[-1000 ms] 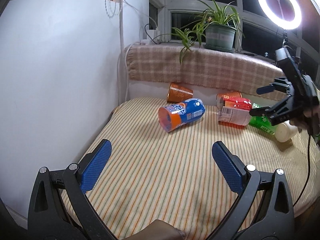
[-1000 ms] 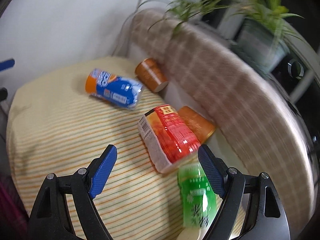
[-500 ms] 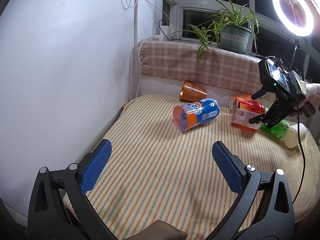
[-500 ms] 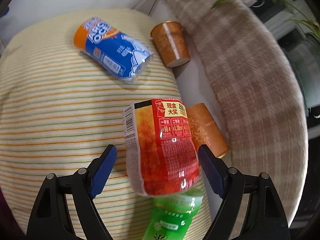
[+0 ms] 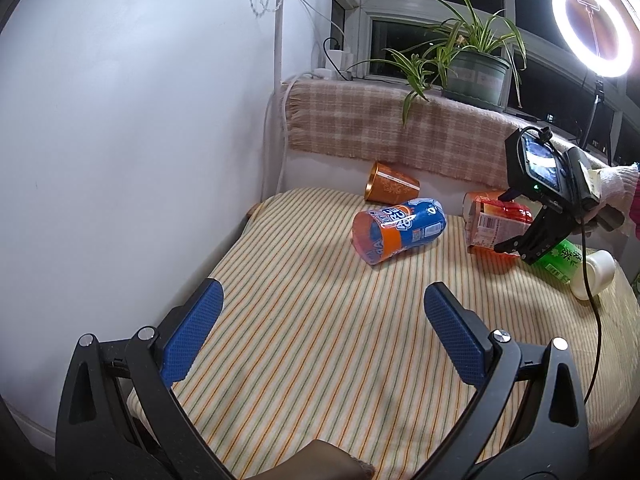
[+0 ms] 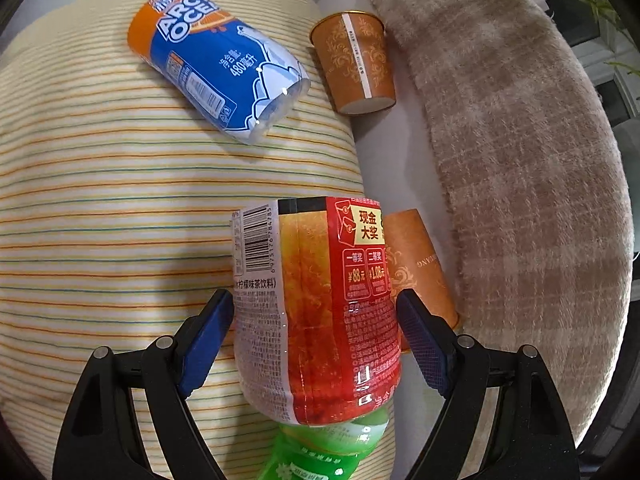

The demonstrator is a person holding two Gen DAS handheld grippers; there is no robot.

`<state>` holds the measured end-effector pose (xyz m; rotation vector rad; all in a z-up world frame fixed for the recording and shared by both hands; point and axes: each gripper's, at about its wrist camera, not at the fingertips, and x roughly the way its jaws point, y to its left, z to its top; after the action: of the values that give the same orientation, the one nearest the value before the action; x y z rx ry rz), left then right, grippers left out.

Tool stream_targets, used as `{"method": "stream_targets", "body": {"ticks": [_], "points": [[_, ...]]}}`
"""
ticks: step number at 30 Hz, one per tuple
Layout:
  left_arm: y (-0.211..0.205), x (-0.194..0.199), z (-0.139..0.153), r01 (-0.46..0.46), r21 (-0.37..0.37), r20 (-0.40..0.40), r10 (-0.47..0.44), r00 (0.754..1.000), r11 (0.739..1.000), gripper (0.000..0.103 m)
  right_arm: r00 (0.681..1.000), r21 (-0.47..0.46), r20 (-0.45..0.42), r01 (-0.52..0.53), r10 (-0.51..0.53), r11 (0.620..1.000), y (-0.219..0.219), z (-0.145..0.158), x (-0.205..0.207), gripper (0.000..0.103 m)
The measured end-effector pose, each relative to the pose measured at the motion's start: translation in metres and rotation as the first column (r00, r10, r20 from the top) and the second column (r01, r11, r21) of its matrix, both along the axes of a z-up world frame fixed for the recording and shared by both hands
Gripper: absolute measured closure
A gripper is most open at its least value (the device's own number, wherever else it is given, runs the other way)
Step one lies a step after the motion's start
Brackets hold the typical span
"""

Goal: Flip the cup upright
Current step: 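Lift the red-orange cup off the bed with the right tool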

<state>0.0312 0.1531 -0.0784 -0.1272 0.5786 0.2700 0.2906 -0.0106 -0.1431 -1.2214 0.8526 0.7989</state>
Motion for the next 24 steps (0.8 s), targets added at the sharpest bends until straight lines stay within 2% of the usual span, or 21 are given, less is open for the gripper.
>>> {"method": "stream_targets", "body": {"ticks": [4,8,14,19,22,24], "points": [[0.001,-0.002,0.001,-0.007,0.002,0.002,0.007,1.0,1.0,0.001,1.0,0.024,-0.003,0.013,-0.012,1.0,0.004,-0.002,-0.001,0.021],[0.001,-0.003,0.002,-0.01,0.004,0.006,0.01,1.0,1.0,0.001,0.999,0.081,-0.02,0.031,-0.029,0.996,0.0,0.016,-0.001,0.021],[-0.004,-0.005,0.004,0.008,0.009,0.006,-0.008,1.0,1.0,0.001,0.997,0.198,-0.058,0.068,-0.058,0.978,-0.003,0.048,-0.023,0.022],[-0.007,-0.008,0.006,0.024,0.009,0.01,-0.024,1.0,1.0,0.001,0.981,0.342,-0.143,0.175,-0.133,0.923,-0.015,0.077,-0.041,0.022],[-0.012,-0.01,0.008,0.043,0.011,0.01,-0.043,0.999,0.999,0.001,0.96,0.391,-0.203,0.262,-0.195,0.882,-0.03,0.084,-0.054,0.022],[-0.014,-0.011,0.008,0.056,0.011,0.01,-0.056,0.998,0.998,0.001,0.935,0.412,-0.25,0.337,-0.25,0.847,-0.041,0.073,-0.06,0.022]]}}
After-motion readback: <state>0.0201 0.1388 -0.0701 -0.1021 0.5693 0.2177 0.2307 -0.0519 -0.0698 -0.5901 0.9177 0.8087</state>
